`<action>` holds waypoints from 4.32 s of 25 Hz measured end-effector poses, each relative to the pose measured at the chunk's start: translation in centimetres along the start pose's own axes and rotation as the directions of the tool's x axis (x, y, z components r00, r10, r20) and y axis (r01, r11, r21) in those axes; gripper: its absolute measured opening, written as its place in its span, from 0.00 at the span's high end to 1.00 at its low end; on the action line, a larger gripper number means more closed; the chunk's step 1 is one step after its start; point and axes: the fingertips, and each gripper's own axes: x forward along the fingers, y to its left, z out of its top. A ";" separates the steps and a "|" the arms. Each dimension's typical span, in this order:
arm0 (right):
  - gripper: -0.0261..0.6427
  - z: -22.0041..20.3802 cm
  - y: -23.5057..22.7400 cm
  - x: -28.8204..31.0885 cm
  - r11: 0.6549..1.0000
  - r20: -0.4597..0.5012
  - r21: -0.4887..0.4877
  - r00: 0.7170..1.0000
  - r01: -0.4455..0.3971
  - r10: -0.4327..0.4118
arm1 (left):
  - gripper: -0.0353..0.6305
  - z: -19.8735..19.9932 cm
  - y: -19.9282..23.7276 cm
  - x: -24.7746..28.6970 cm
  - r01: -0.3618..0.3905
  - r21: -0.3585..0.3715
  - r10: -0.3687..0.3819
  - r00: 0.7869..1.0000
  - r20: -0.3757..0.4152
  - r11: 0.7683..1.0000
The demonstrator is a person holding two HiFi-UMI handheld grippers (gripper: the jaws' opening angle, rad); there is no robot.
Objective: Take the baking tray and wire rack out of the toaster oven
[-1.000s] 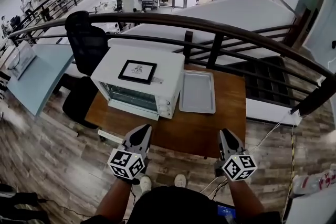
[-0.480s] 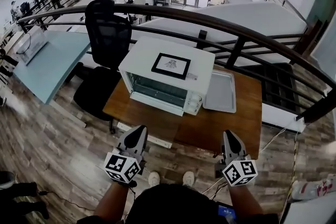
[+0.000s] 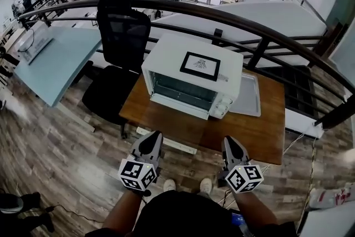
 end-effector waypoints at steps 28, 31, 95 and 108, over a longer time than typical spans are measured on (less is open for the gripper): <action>0.94 -3.0 -4.1 10.3 0.971 -0.118 0.224 0.987 -0.081 0.109 | 0.91 -4.9 4.5 11.0 -0.195 -0.030 0.184 0.959 -0.216 0.980; 0.94 -4.0 -3.8 11.3 0.958 -0.158 0.277 0.979 -0.078 0.126 | 0.91 -5.6 5.0 11.9 -0.205 -0.063 0.184 0.953 -0.240 0.977; 0.94 -11.1 -7.1 23.2 0.340 0.058 0.938 0.943 0.061 -0.327 | 0.90 -10.1 16.0 25.3 0.035 -0.933 -0.201 0.979 -0.040 0.358; 0.95 -11.9 -5.4 21.1 0.364 0.094 0.931 0.955 0.015 -0.280 | 0.91 -10.4 15.5 22.8 0.047 -0.969 -0.212 0.977 -0.006 0.241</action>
